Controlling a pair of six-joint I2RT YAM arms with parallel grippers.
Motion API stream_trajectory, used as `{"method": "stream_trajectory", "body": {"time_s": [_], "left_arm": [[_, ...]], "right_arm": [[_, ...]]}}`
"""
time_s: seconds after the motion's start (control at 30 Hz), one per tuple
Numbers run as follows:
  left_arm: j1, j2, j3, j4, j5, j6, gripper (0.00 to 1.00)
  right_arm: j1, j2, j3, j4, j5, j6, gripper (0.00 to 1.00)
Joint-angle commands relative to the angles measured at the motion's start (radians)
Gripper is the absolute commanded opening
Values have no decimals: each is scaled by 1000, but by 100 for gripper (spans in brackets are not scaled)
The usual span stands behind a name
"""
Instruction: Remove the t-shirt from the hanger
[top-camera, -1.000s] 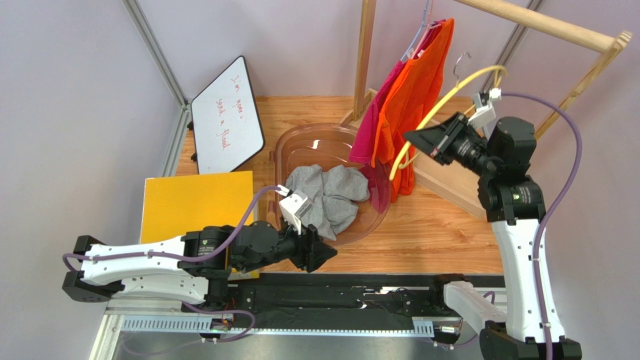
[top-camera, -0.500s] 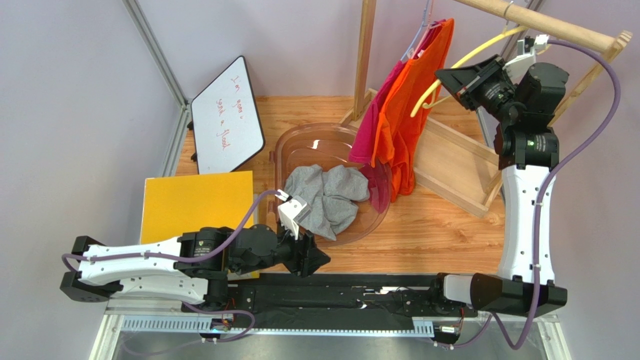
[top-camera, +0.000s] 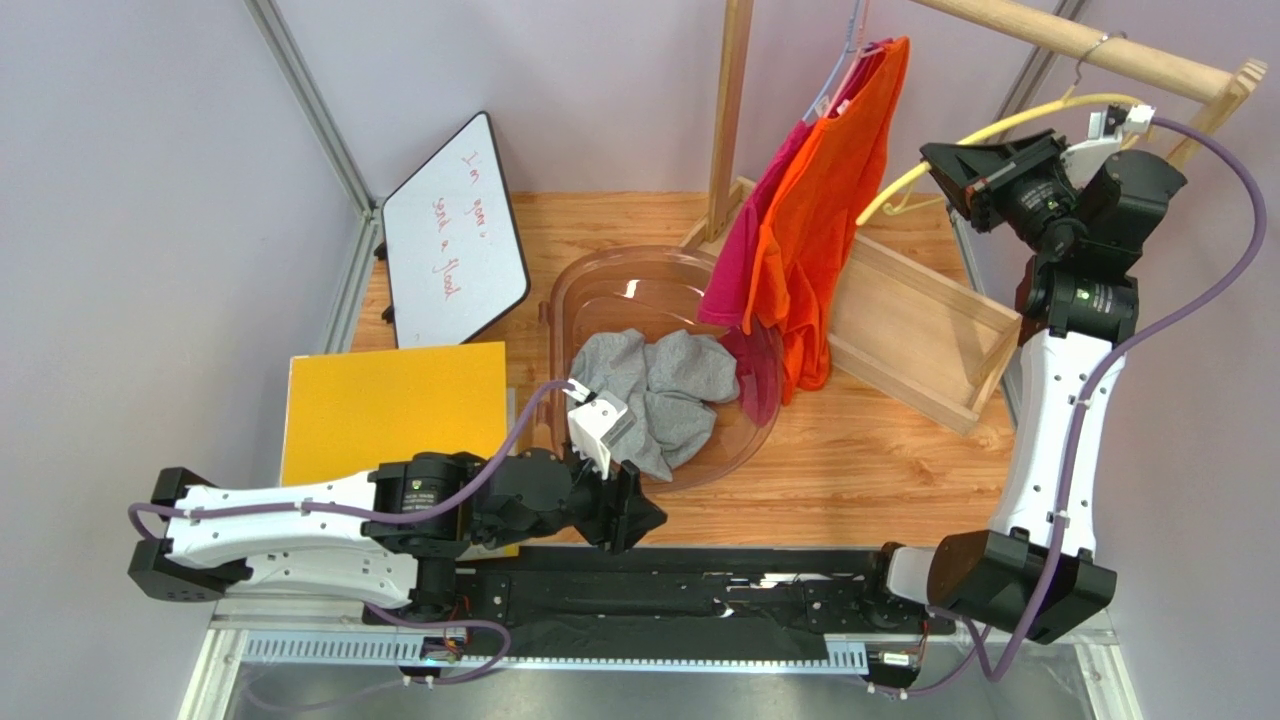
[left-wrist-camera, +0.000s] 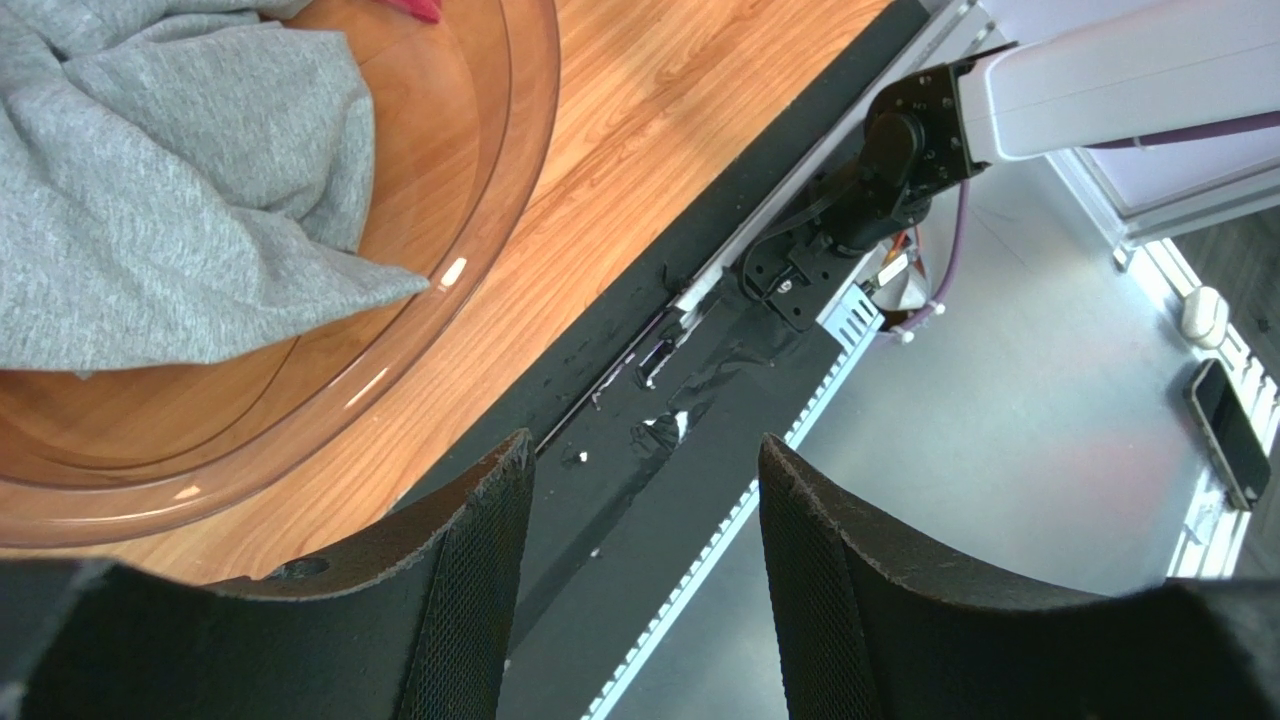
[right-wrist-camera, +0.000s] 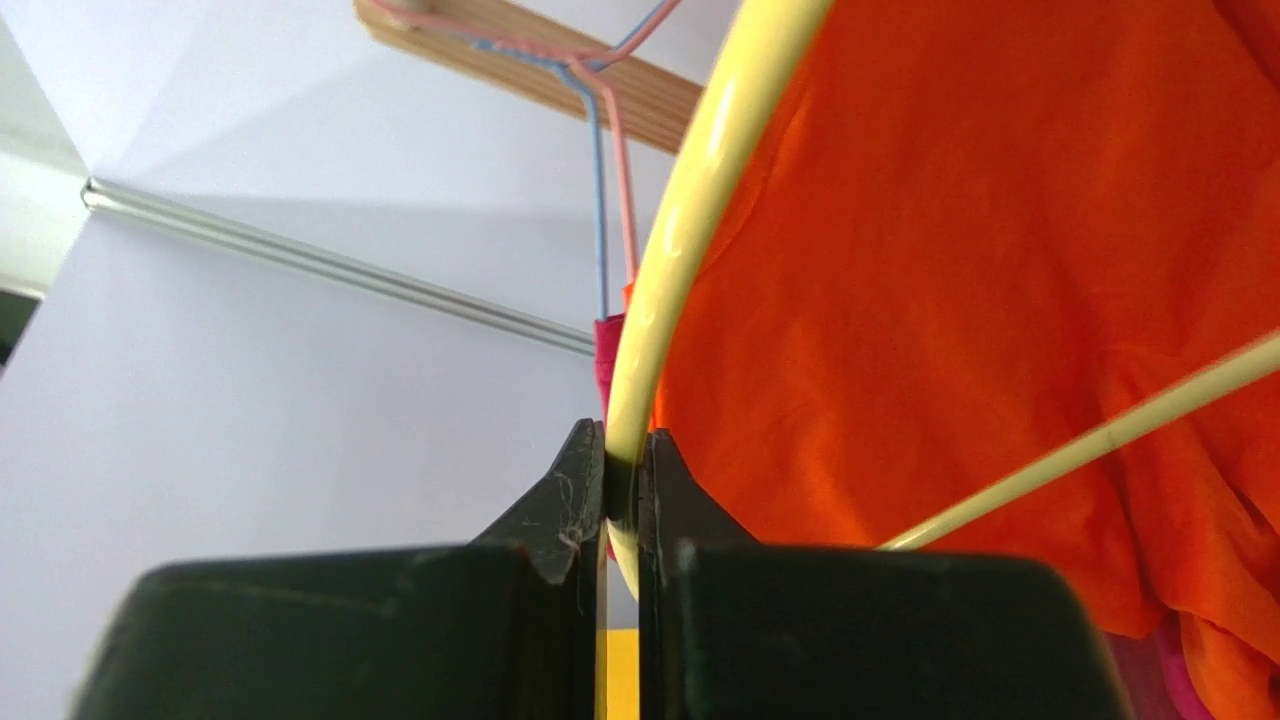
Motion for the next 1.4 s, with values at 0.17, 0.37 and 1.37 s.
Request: {"method": "stream_trajectory", "body": {"time_s": [0.17, 0.37, 1.37], "left_arm": [[-6, 81, 62, 70, 9, -12, 62], [-9, 105, 68, 79, 18, -6, 62], [-8, 174, 45, 224, 46, 105, 63]], "right_arm": [[-118, -112, -108, 76, -31, 113, 0], [-201, -166, -160, 27, -43, 110, 0], [-39, -327, 327, -838, 232, -599, 77]]}}
